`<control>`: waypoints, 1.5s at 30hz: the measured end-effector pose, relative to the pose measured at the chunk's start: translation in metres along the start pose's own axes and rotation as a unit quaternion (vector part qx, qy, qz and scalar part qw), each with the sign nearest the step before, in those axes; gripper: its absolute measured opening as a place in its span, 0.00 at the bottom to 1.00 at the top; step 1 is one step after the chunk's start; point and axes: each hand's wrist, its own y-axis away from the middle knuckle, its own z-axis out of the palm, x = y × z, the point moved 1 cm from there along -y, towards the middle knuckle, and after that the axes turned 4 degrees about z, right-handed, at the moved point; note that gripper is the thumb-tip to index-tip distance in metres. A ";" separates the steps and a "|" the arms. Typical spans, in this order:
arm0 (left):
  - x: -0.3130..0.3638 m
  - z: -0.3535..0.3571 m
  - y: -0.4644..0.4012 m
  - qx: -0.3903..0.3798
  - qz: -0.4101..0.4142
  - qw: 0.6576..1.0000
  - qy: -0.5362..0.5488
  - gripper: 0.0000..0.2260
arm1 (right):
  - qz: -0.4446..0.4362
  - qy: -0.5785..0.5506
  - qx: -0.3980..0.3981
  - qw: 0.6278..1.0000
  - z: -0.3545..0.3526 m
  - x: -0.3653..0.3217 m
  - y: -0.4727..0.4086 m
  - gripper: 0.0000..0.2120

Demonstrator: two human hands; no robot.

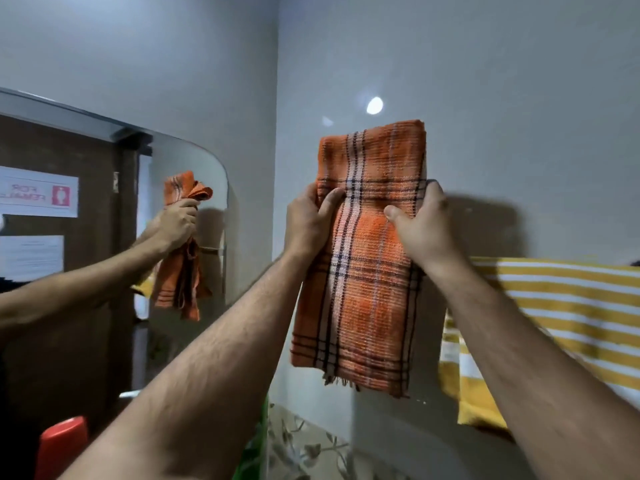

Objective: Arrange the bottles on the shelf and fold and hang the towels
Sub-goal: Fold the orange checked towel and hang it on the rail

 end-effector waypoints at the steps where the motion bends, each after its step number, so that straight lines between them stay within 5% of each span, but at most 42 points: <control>1: -0.004 0.005 -0.005 -0.006 -0.004 1.000 -0.021 0.13 | 0.001 0.034 0.002 0.999 0.002 0.002 -0.005 0.18; 5: -0.032 0.028 -0.002 -0.070 -0.054 0.994 -0.062 0.21 | 0.028 0.256 -0.029 0.966 0.001 0.012 -0.007 0.33; 8: -0.043 0.029 0.004 -0.044 -0.052 0.991 -0.117 0.29 | 0.009 0.287 -0.012 0.958 0.006 0.019 -0.006 0.44; 11: -0.041 0.023 0.004 0.009 0.042 0.972 -0.233 0.21 | 0.023 0.291 -0.012 0.956 0.013 0.024 -0.012 0.54; 14: -0.033 0.019 0.012 0.003 0.125 0.977 -0.175 0.10 | 0.033 0.289 -0.011 0.957 0.014 0.024 -0.012 0.55; 19: -0.031 0.022 0.032 -0.142 0.136 0.954 -0.225 0.20 | -0.016 0.298 0.013 0.954 0.017 0.023 -0.008 0.45; 23: -0.037 0.020 0.035 -0.232 0.124 0.946 -0.188 0.16 | -0.235 0.372 0.070 0.895 0.019 0.028 0.001 0.24; 26: -0.040 0.018 0.030 -0.259 0.110 0.938 -0.201 0.16 | -0.291 0.394 -0.028 0.871 0.021 0.030 0.000 0.07; 33: -0.031 0.021 0.015 -0.338 0.059 0.914 -0.217 0.22 | -0.111 0.410 -0.224 0.877 0.018 0.025 -0.005 0.28; 40: -0.034 0.024 0.004 -0.396 0.005 0.900 -0.183 0.21 | 0.244 0.290 -0.419 0.825 0.016 0.011 -0.017 0.41; 45: -0.040 0.023 0.003 -0.399 -0.027 0.904 -0.150 0.34 | 0.236 0.260 -0.430 0.832 0.015 0.012 -0.016 0.29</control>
